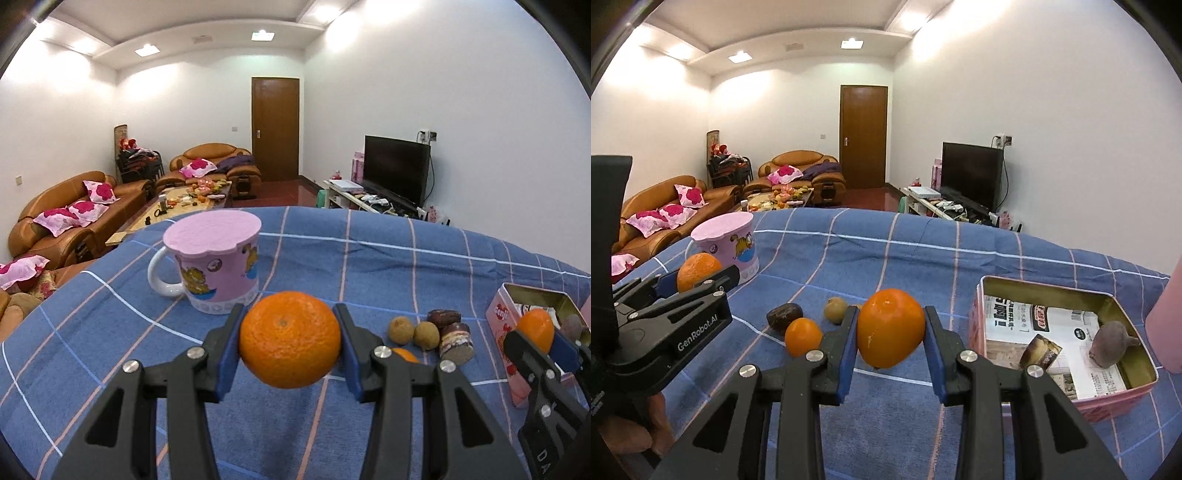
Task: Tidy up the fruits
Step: 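Carry the orange in the left tool while the right tool carries its orange over the tin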
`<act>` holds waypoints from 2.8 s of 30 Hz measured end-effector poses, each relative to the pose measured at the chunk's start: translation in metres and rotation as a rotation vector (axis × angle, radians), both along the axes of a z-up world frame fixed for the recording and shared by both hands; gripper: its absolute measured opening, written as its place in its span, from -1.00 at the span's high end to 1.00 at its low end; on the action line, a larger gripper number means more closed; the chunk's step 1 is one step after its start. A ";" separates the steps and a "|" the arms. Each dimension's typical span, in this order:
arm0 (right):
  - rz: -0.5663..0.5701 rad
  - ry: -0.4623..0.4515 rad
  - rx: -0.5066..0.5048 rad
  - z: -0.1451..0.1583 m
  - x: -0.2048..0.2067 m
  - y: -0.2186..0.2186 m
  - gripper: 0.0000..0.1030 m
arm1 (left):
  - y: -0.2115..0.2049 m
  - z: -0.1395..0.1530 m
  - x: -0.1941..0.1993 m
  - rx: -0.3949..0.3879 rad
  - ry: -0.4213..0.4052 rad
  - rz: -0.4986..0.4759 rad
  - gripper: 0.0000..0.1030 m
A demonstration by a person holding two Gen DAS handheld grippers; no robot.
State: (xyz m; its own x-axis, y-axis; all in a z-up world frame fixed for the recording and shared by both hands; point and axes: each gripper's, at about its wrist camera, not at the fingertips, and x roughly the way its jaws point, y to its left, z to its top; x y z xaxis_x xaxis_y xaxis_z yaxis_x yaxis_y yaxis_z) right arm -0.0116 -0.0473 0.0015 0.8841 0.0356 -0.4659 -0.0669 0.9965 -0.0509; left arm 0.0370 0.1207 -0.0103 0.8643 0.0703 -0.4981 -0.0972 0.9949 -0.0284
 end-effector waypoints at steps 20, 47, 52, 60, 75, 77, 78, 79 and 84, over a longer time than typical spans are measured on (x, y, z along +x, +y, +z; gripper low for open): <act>-0.003 -0.051 -0.052 0.004 -0.018 -0.015 0.31 | -0.035 0.003 -0.019 0.032 -0.022 -0.026 0.05; -0.042 -0.056 -0.077 0.006 -0.035 -0.082 0.31 | -0.108 0.006 -0.041 0.038 -0.013 -0.105 0.05; -0.058 -0.061 -0.078 0.008 -0.037 -0.097 0.31 | -0.119 0.007 -0.041 0.017 -0.022 -0.107 0.05; -0.091 -0.089 -0.071 0.015 -0.040 -0.122 0.31 | -0.148 0.009 -0.040 0.023 -0.025 -0.144 0.05; -0.175 -0.112 -0.044 0.024 -0.037 -0.179 0.31 | -0.203 0.017 -0.037 0.039 -0.042 -0.223 0.05; -0.187 -0.114 -0.042 0.024 -0.037 -0.185 0.31 | -0.208 0.017 -0.037 0.038 -0.043 -0.232 0.05; -0.192 -0.115 -0.041 0.025 -0.037 -0.189 0.31 | -0.210 0.018 -0.036 0.038 -0.044 -0.235 0.05; -0.197 -0.116 -0.041 0.025 -0.037 -0.192 0.31 | -0.214 0.018 -0.035 0.038 -0.043 -0.240 0.05; -0.225 -0.119 -0.033 0.027 -0.035 -0.208 0.31 | -0.228 0.020 -0.032 0.030 -0.037 -0.260 0.05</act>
State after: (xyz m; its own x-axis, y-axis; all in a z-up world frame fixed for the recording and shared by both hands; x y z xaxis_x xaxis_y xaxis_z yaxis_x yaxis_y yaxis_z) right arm -0.0469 -0.2551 0.0281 0.9166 -0.1820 -0.3559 0.1649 0.9832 -0.0780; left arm 0.0052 -0.1071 0.0096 0.8731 -0.1421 -0.4664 0.1619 0.9868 0.0025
